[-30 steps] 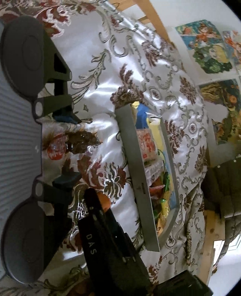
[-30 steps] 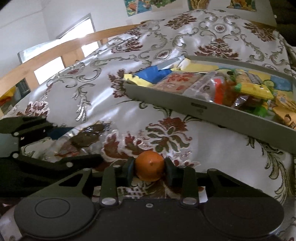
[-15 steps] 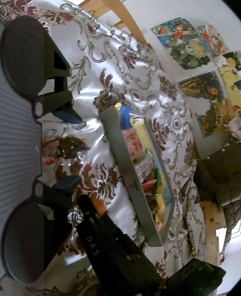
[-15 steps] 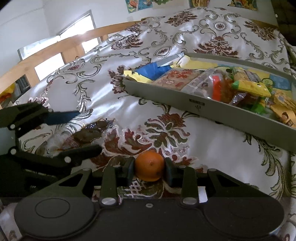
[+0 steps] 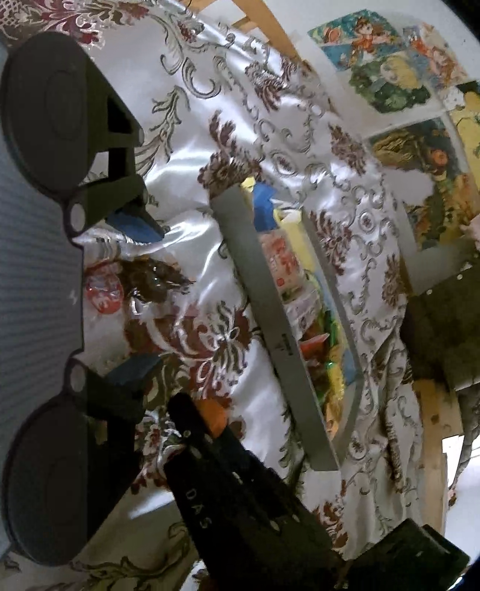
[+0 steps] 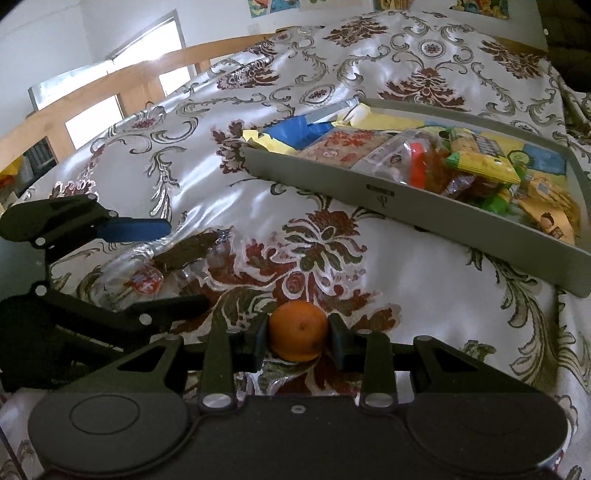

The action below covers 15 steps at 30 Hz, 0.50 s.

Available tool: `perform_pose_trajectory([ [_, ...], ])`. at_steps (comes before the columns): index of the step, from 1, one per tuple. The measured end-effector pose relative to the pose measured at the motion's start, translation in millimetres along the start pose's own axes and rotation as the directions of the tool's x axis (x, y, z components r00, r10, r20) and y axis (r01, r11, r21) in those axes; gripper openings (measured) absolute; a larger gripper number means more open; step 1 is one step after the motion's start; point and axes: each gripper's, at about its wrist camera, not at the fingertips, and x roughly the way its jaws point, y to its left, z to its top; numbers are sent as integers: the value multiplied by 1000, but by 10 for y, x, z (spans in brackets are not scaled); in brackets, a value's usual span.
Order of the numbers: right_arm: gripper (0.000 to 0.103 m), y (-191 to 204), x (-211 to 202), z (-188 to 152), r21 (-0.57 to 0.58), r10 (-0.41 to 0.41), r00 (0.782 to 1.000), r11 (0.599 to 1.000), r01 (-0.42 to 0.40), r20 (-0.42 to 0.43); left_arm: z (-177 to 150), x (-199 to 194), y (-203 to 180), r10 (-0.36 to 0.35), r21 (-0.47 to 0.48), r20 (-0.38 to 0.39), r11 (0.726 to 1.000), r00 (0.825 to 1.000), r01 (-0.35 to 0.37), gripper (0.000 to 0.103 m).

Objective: Organize snacks
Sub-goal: 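Carry the candy bag with the left tool and orange with the right tool into the tray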

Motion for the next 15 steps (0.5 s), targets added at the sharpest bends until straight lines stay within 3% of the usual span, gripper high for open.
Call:
perform_pose_trajectory([
  [4, 36, 7, 16, 2, 2, 3, 1000, 1000, -3, 4, -16, 59, 13, -17, -5, -52, 1000, 998, 17, 72],
  [10, 36, 20, 31, 10, 4, 7, 1000, 1000, -7, 6, -15, 128, 188, -92, -96, -98, 992, 991, 83, 72],
  [15, 36, 13, 26, 13, 7, 9, 1000, 1000, -9, 7, -11, 91, 127, -56, -41, -95, 998, 994, 52, 57],
])
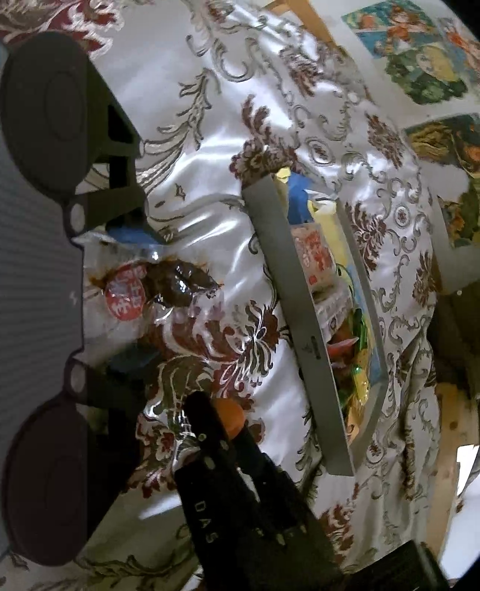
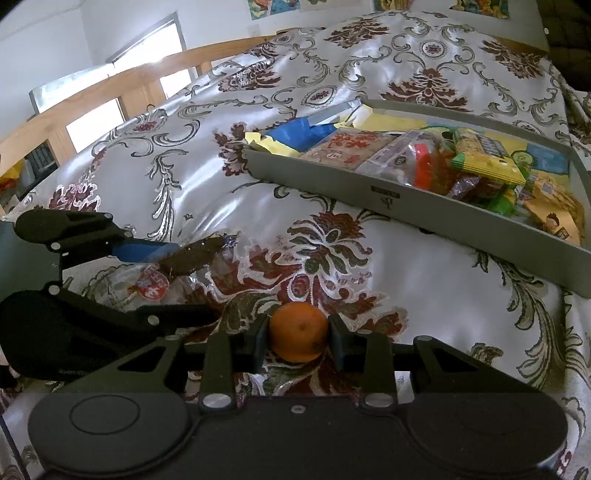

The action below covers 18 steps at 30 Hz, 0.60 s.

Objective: Organize snacks
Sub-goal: 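Carry the candy bag with the left tool and orange with the right tool into the tray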

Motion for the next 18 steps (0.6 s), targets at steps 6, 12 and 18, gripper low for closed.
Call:
perform_pose_trajectory([
  [6, 36, 17, -17, 5, -7, -8, 1000, 1000, 8, 4, 39, -32, -52, 44, 19, 2, 999, 999, -44, 52],
  [12, 36, 58, -108, 22, -15, -9, 1000, 1000, 9, 23, 93, -164, -47, 57, -19, 26, 998, 998, -56, 51],
  [18, 36, 122, -275, 32, -32, -21, 999, 999, 23, 50, 137, -368, -58, 11, -81, 59, 997, 998, -6, 51],
])
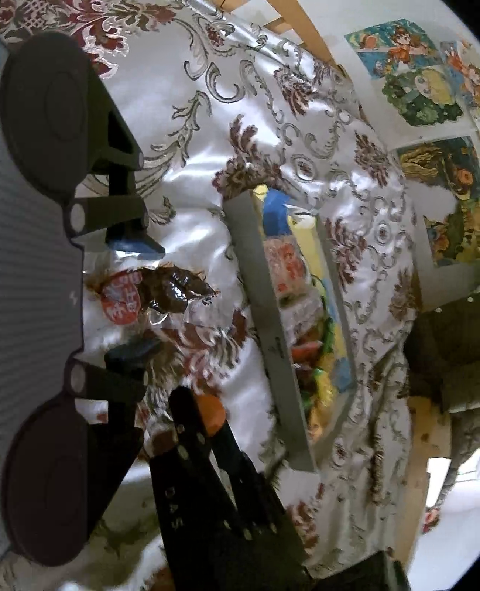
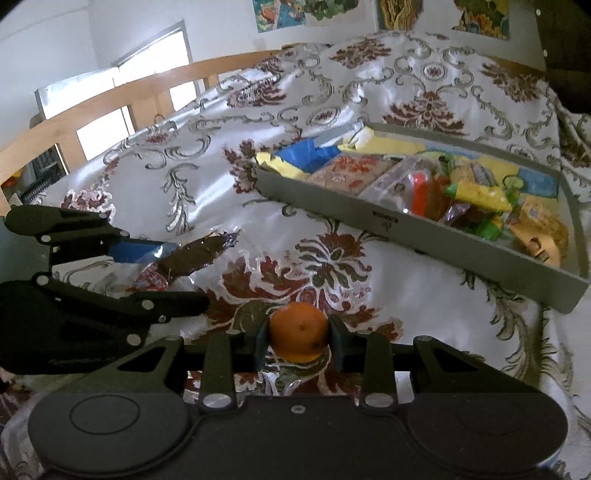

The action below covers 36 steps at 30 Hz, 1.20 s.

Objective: Organize snacks
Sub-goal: 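Carry the candy bag with the left tool and orange with the right tool into the tray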

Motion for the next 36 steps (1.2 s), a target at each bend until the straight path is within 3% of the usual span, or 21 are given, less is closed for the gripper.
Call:
perform_pose_trajectory([
  [6, 36, -26, -197, 68, 13, -15, 998, 1000, 14, 54, 31, -195, -44, 19, -20, 50, 1000, 999, -18, 51],
  [13, 36, -131, -298, 216, 40, -15, 990, 999, 10, 139, 303, -242, 249, 33, -223, 109, 975, 994, -8, 51],
  [16, 36, -191, -297, 316, 40, -20, 983, 999, 13, 181, 500, -169, 378, 57, -265, 125, 964, 990, -22, 52],
  [23, 36, -514, -141, 670, 71, -80, 957, 996, 63, 278, 1046, 353, 483, 67, -300, 172, 954, 983, -13, 52],
  [28, 36, -873, 100, 935, 139, -120, 932, 987, 77, 343, 1274, 916, 566, 55, -370, 152, 929, 987, 6, 52],
  [36, 36, -1167, 481, 945, 172, -164, 939, 978, 116, 303, 1292, 1475, 649, 30, -416, 82, 909, 996, 7, 52],
])
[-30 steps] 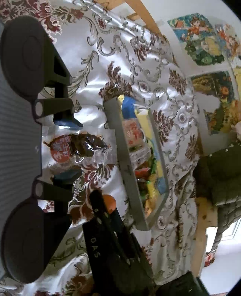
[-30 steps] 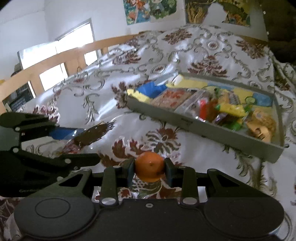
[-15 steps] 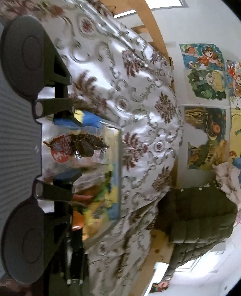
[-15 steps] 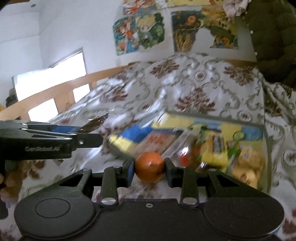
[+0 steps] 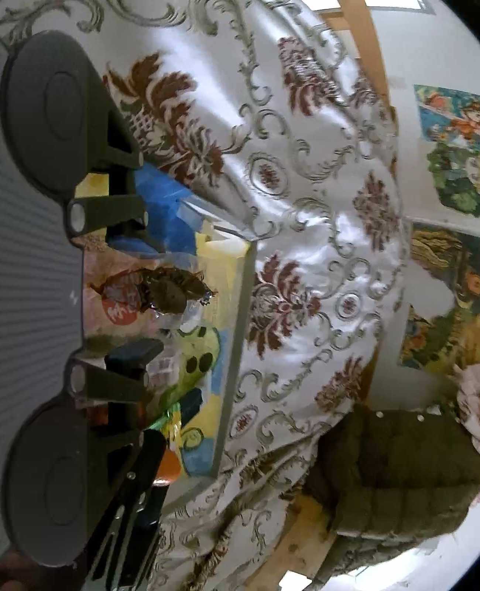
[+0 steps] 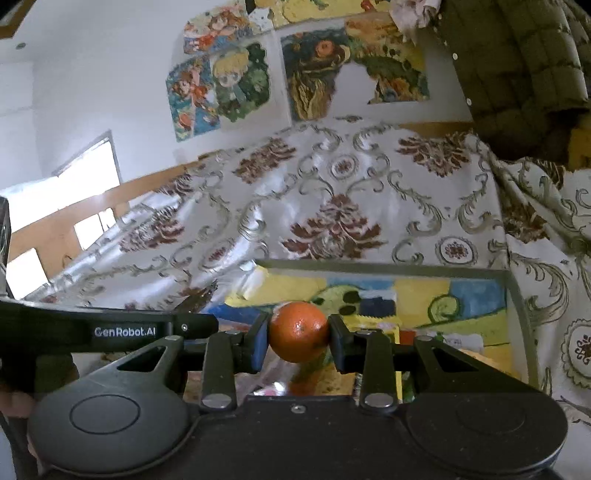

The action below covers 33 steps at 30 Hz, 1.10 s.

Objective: Organize snacks
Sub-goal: 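Carry the candy bag with the left tool and orange with the right tool into the tray, then open both tools to release the candy bag and orange in the tray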

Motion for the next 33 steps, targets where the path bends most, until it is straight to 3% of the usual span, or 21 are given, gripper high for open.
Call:
perform_pose_trajectory([
  [9, 36, 141, 133, -144, -120, -51, 998, 992, 48, -27, -104, 135, 44, 26, -30, -42, 999, 999, -28, 53],
  [17, 40, 166, 140, -150, -148, -66, 997, 987, 61, -30, -129, 179, -6, 37, -39, -77, 998, 996, -41, 54],
  [19, 41, 167, 136, -151, -147, -66, 997, 987, 60, -31, -125, 182, -13, 38, -44, -86, 998, 996, -42, 57],
  [23, 44, 153, 107, -133, -135, -69, 997, 989, 64, -29, -108, 107, 18, 22, -82, -78, 996, 997, -29, 73],
  [33, 59, 78, -199, 84, -66, -78, 996, 995, 81, 37, 70, -289, 87, 53, -152, 6, 987, 999, -52, 84],
])
